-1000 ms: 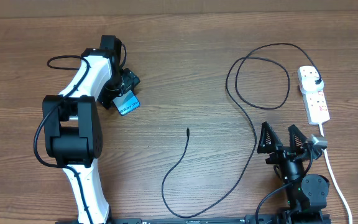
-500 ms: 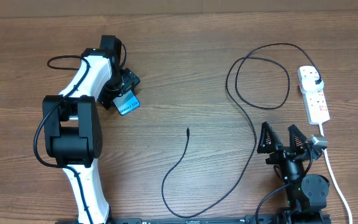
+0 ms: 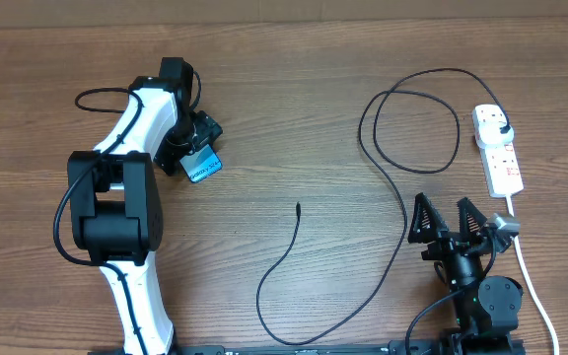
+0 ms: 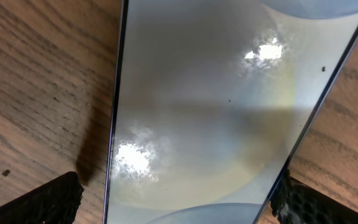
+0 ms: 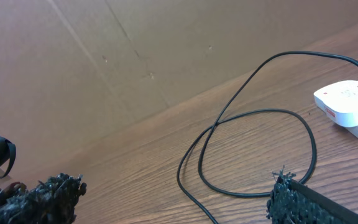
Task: Plug charger to phone and switch on socket
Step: 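Close the left gripper on the phone's long sides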
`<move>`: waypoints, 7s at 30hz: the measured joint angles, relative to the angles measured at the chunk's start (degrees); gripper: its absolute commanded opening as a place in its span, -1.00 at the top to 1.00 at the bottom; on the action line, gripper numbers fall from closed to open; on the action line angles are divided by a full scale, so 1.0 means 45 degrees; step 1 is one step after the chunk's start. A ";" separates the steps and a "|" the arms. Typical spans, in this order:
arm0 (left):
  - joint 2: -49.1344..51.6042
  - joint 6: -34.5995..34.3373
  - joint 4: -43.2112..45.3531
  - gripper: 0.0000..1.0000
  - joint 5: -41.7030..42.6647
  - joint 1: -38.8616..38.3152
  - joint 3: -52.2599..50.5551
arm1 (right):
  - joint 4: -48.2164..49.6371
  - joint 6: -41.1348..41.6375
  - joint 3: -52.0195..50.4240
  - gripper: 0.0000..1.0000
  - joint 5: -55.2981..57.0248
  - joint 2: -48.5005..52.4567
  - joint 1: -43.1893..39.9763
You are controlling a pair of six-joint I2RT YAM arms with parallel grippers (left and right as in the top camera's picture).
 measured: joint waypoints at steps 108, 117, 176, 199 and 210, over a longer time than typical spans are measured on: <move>0.0316 -0.0636 -0.0112 -1.00 -0.0136 0.0646 0.0199 | 0.0005 0.0010 0.0000 -1.00 -0.0005 0.0000 -0.0005; 0.0316 -0.0636 -0.0112 -1.00 -0.0136 0.0646 0.0199 | -0.0005 0.0005 0.0000 -1.00 0.0000 0.0000 0.0000; 0.0321 -0.0636 -0.0155 -0.77 -0.0131 0.0704 0.0209 | 0.0000 0.0000 0.0000 -1.00 0.0000 0.0000 0.0000; 0.0325 -0.0636 -0.0151 -0.70 -0.0136 0.0704 0.0209 | 0.0000 0.0005 0.0000 -1.00 0.0000 0.0000 0.0000; 0.0325 -0.0636 -0.0155 -0.58 -0.0146 0.0704 0.0223 | 0.0000 0.0010 0.0000 -1.00 0.0000 0.0000 -0.0005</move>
